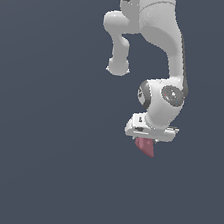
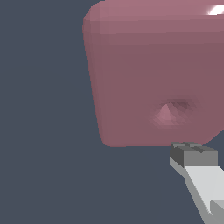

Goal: Pick up the object and move it to a goal position.

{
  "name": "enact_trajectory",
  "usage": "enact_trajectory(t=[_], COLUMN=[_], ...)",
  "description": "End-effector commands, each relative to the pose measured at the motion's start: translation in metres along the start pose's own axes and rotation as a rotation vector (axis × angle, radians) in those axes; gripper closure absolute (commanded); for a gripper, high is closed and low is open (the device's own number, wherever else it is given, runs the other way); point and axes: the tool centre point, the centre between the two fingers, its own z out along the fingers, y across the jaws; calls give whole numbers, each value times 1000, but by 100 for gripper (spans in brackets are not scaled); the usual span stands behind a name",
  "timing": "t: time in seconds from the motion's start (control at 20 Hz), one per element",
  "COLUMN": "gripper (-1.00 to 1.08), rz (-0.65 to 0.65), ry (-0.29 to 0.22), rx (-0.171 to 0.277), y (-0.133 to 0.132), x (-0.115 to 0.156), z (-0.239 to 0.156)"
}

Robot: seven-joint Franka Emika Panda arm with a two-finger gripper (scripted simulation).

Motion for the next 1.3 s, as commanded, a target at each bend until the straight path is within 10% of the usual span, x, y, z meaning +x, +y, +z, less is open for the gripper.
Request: enact_trajectory(t=[0.0,1.25], gripper=[108,108], rz=[0,4], ry=[1,8], rx=[0,0], y=[0,-5], x=[1,3], z=[0,-79])
